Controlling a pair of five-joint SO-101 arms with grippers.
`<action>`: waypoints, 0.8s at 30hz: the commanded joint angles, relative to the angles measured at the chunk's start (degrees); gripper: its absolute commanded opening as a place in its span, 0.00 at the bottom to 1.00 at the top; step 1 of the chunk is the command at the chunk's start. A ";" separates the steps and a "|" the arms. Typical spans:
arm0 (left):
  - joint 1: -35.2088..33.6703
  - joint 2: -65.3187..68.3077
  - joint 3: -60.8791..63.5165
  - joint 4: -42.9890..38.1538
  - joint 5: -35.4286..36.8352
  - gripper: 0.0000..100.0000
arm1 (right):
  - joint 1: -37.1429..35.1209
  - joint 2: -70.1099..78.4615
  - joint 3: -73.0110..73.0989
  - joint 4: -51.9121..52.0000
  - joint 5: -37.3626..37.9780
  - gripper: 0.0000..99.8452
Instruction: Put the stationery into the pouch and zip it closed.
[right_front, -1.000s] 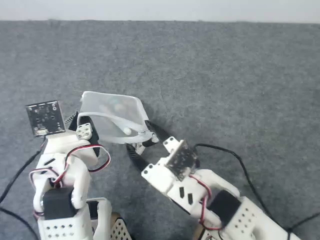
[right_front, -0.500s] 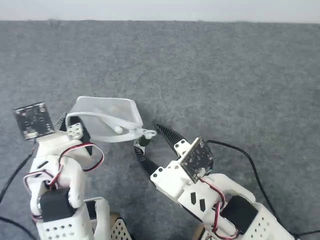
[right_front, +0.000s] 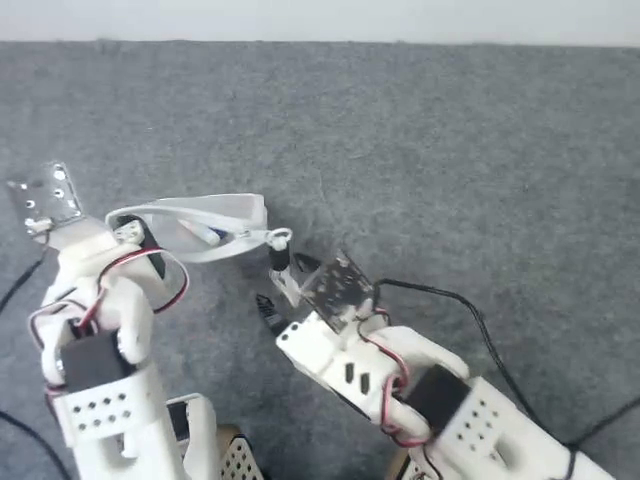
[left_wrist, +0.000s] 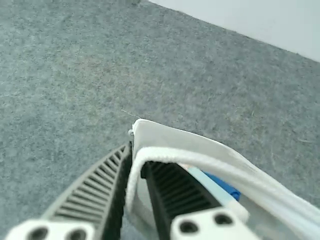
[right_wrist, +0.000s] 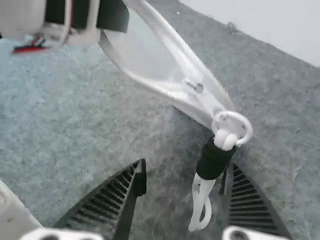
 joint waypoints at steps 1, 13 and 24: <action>-0.35 2.81 -1.71 -1.41 1.23 0.01 | -0.13 4.26 -3.78 -3.56 -0.79 0.24; -0.35 2.81 -1.80 -0.70 1.23 0.01 | 5.32 11.56 -3.69 -12.26 -5.71 0.24; -0.35 2.81 -1.71 -0.70 1.23 0.01 | 5.67 17.36 -3.34 -19.03 -5.80 0.24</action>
